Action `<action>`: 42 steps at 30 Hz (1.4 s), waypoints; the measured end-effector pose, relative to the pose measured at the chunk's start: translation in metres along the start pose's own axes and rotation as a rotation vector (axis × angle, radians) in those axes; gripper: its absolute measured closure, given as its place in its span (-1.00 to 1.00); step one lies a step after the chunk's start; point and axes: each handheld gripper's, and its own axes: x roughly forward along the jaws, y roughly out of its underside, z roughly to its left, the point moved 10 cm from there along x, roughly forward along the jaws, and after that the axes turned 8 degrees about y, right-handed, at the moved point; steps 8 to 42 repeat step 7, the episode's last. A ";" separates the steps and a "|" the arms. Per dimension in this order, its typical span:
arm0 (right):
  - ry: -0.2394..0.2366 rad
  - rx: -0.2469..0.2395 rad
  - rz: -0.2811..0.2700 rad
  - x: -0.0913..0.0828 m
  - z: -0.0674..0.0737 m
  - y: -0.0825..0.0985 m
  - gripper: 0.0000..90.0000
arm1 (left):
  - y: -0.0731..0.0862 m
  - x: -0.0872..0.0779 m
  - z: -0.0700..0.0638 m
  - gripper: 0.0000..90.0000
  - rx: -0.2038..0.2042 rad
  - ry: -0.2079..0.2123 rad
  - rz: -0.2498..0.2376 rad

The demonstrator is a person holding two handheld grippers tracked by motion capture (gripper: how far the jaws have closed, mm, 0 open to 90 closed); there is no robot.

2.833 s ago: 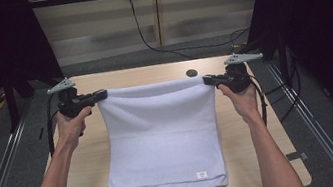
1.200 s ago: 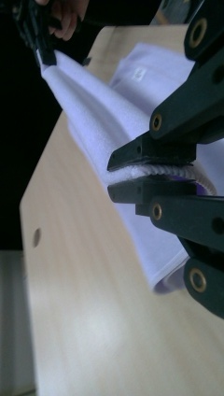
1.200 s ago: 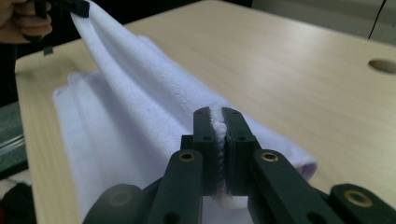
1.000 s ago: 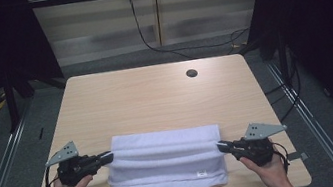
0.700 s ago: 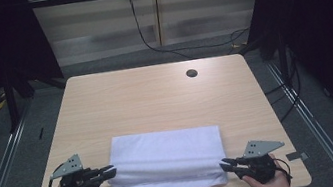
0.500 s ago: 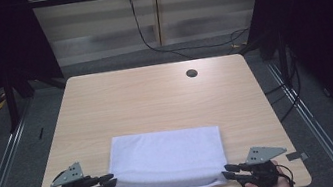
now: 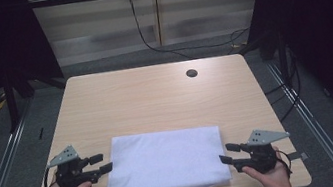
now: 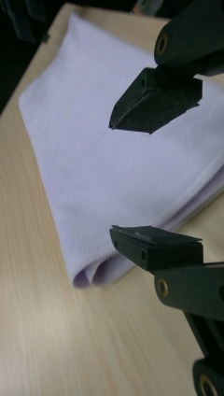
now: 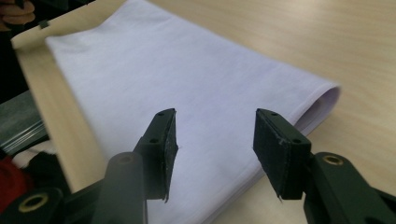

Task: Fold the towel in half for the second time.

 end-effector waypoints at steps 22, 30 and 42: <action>0.121 0.110 -0.001 0.014 -0.043 -0.007 -0.21 | 0.000 0.002 0.033 -0.32 -0.061 -0.126 -0.039; 0.121 0.110 -0.001 0.014 -0.043 -0.007 -0.21 | 0.000 0.002 0.033 -0.32 -0.061 -0.126 -0.039; 0.121 0.110 -0.001 0.014 -0.043 -0.007 -0.21 | 0.000 0.002 0.033 -0.32 -0.061 -0.126 -0.039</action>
